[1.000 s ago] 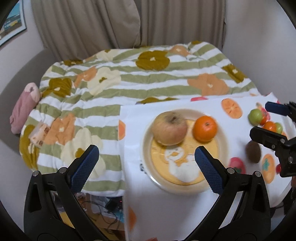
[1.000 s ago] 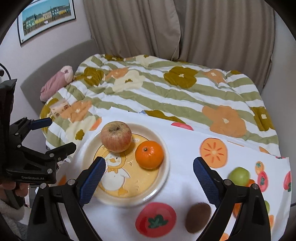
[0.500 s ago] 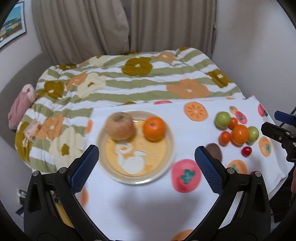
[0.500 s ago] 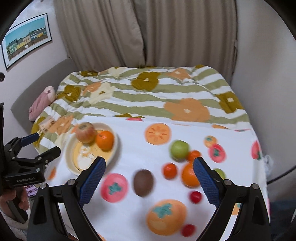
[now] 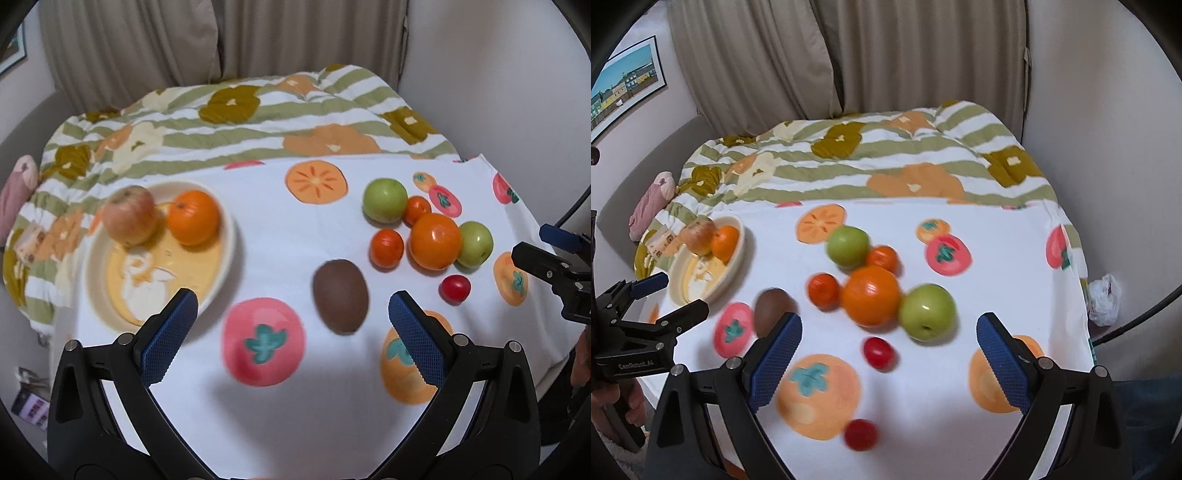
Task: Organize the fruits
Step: 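Move both tools back toward the remaining fruit, then grasp the brown kiwi with the left tool while the right tool grasps the green apple, then carry the kiwi with the left tool while the right tool carries the green apple to the bowl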
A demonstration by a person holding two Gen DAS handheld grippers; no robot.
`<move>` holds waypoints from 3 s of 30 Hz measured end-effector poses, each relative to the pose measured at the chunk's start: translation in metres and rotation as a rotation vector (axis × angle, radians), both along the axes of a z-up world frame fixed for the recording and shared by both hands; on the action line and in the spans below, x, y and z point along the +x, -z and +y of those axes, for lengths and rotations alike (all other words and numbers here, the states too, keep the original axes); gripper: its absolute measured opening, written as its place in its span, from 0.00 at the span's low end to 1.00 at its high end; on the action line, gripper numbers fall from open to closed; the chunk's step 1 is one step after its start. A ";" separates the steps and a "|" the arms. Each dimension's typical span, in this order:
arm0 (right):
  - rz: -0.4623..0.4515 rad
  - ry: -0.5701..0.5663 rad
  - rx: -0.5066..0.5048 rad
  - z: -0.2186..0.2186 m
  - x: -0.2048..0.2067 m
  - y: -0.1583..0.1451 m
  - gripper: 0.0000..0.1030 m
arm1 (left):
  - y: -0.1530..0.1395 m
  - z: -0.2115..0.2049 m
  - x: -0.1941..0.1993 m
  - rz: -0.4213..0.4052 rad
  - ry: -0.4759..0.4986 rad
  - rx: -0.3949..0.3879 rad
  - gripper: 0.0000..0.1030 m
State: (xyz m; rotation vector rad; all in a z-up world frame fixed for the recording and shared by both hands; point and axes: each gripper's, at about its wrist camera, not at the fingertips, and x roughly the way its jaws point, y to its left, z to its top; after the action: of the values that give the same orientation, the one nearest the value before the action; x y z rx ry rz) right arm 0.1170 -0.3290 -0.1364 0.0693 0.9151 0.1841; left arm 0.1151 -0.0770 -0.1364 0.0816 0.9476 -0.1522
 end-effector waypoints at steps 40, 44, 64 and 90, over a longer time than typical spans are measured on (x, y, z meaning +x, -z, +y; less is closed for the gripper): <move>0.063 -0.190 -0.006 -0.019 0.048 0.082 0.70 | 0.075 -0.049 0.025 0.079 -0.084 0.039 0.50; 0.061 -0.210 -0.015 -0.018 0.048 0.082 0.70 | 0.074 -0.048 0.021 0.084 -0.087 0.040 0.50; 0.042 -0.257 -0.019 -0.017 0.043 0.074 0.50 | 0.054 -0.041 0.011 0.060 -0.107 0.025 0.50; -0.096 -0.258 0.030 0.047 0.021 -0.035 0.50 | -0.058 0.037 0.007 -0.098 -0.113 -0.036 0.50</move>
State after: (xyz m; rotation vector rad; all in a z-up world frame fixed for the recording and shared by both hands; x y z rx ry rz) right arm 0.1376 -0.2817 -0.1013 -0.0300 0.8239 0.4375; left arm 0.1217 -0.0403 -0.0784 0.0020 0.8492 -0.0601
